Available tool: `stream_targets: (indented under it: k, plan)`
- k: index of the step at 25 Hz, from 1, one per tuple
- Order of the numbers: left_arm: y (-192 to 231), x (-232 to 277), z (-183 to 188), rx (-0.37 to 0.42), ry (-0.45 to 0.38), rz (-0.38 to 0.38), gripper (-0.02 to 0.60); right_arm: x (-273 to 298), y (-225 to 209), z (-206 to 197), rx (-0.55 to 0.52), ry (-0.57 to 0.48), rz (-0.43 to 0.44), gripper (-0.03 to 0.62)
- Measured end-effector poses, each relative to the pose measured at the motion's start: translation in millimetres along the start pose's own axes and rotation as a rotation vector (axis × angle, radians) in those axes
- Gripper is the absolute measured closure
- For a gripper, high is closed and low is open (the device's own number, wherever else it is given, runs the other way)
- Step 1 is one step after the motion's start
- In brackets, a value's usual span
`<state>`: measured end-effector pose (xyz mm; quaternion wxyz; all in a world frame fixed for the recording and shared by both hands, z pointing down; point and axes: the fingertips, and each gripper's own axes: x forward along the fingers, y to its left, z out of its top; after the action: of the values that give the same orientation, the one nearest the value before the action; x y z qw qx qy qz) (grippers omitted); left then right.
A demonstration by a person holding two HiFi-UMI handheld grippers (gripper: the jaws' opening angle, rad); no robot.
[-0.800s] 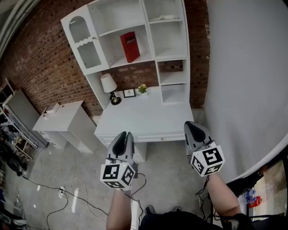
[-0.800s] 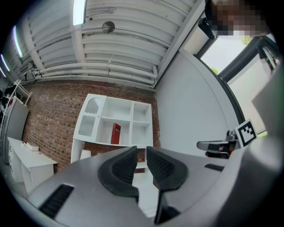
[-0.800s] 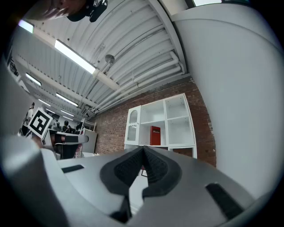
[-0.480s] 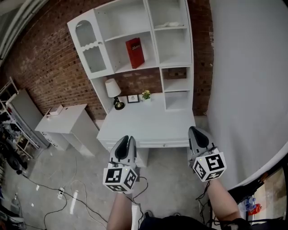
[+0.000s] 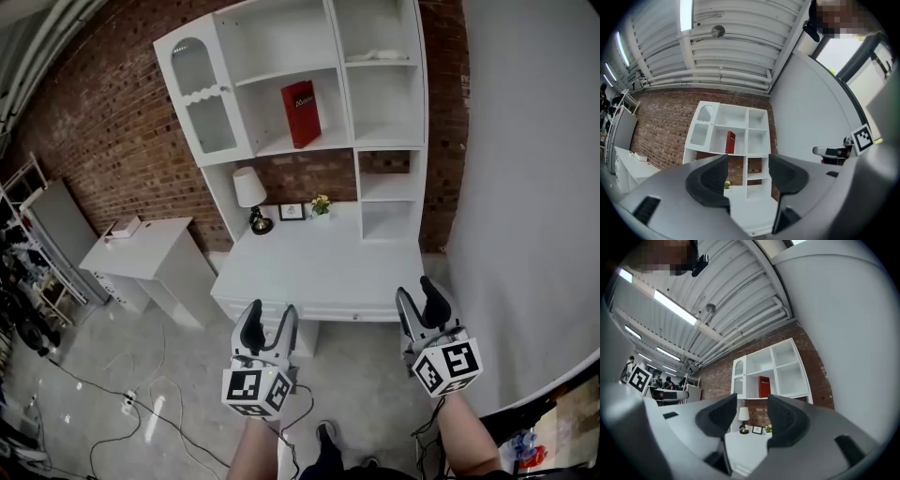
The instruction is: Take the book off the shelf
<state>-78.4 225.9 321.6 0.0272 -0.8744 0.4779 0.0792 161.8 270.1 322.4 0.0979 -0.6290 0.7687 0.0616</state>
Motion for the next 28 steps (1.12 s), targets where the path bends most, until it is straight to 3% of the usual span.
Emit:
stream_targets:
  k: [5,13,20,26,28]
  plan:
    - [35,31,-4,0.026,-0.043,0.008,0.33,42,2,-15,-0.042,0.001,-0.001,0.407]
    - [105,112,-8,-0.022,-0.075,-0.048,0.33,130,2,-29,-0.099,0.032,-0.062,0.404]
    - [167,168,-30,-0.084,-0.063,-0.082,0.33,192,0,-46,-0.118,0.051,-0.126,0.402]
    - [192,202,-41,-0.11,-0.049,-0.109,0.33,227,-1,-59,-0.129,0.09,-0.151,0.399]
    - [195,214,-48,-0.087,-0.039,-0.104,0.33,236,-6,-65,-0.127,0.094,-0.151,0.399]
